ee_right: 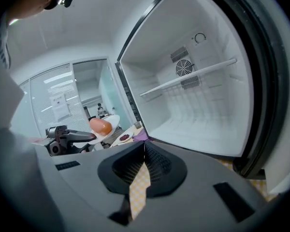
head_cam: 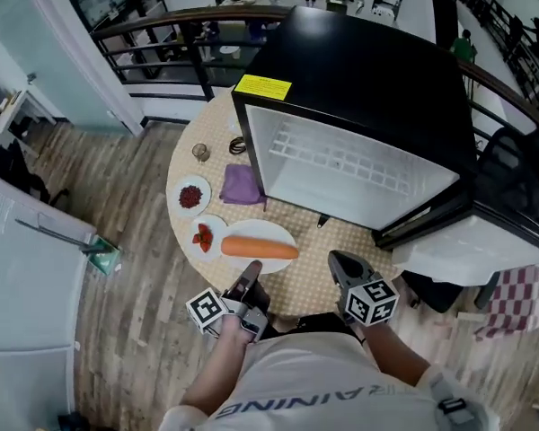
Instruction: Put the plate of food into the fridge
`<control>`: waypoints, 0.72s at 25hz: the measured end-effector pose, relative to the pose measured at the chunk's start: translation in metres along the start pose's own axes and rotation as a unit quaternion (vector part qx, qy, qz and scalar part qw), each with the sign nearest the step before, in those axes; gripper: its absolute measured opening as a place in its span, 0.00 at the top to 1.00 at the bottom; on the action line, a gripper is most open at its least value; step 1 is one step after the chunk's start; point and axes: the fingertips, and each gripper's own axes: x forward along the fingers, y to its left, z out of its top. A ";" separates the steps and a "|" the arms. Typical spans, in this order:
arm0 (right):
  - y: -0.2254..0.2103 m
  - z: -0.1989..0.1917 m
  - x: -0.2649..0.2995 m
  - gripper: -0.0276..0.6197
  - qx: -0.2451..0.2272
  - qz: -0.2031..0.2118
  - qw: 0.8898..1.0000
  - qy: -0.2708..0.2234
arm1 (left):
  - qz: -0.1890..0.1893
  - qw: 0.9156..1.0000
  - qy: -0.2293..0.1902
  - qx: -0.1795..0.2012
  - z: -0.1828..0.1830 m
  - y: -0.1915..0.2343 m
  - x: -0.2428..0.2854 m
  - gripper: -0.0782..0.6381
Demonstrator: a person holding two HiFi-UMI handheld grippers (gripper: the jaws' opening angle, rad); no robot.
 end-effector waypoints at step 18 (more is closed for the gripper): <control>-0.021 -0.015 -0.054 0.92 0.080 -0.176 0.979 -0.057 | 0.024 0.979 0.199 0.043 -0.038 0.029 0.130 0.85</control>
